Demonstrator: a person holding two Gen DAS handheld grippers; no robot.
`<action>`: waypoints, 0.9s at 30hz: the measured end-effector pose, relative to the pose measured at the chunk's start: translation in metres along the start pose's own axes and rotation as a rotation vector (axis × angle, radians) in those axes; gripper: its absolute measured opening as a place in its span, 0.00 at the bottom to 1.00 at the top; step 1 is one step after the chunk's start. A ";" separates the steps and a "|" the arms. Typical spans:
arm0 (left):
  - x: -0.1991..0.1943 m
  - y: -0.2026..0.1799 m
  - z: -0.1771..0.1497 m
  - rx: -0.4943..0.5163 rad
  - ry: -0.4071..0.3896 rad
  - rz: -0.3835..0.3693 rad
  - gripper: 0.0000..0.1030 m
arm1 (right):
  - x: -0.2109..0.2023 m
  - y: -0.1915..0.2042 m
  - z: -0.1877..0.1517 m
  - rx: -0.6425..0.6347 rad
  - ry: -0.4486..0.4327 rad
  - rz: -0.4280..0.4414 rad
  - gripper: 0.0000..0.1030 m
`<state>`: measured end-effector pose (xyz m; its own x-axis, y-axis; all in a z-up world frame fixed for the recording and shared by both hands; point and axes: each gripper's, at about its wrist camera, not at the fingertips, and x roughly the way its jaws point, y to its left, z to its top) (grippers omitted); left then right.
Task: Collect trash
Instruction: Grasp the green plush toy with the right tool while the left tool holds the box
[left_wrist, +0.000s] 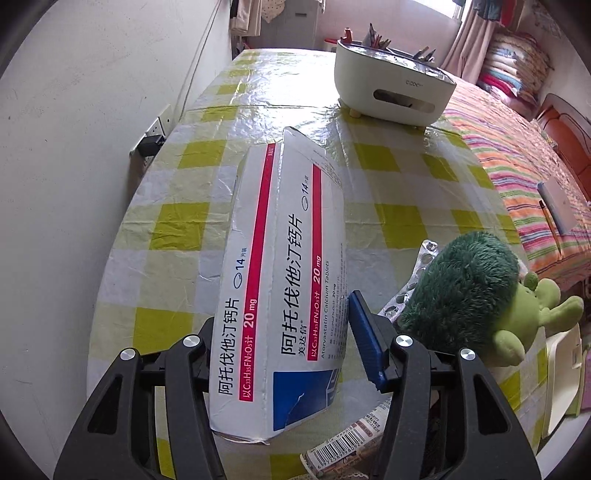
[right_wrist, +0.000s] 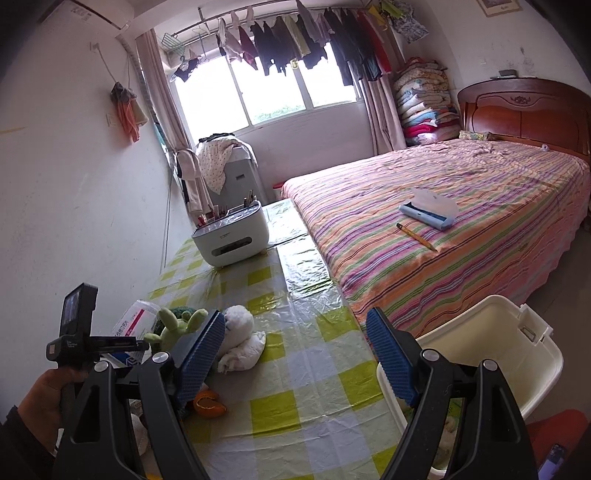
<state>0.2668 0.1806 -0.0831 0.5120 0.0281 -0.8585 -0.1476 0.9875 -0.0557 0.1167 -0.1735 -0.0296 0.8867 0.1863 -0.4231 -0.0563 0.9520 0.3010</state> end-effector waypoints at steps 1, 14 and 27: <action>-0.005 0.001 0.001 0.000 -0.013 0.001 0.53 | 0.004 0.007 -0.001 -0.019 0.014 0.009 0.74; -0.055 0.005 -0.007 0.001 -0.131 -0.015 0.53 | 0.059 0.074 -0.007 -0.184 0.156 0.225 0.74; -0.076 0.020 -0.014 -0.057 -0.160 -0.074 0.54 | 0.127 0.125 -0.023 -0.374 0.270 0.246 0.74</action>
<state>0.2136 0.1959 -0.0263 0.6509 -0.0158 -0.7590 -0.1498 0.9775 -0.1488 0.2120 -0.0251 -0.0650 0.6792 0.4244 -0.5988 -0.4521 0.8846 0.1142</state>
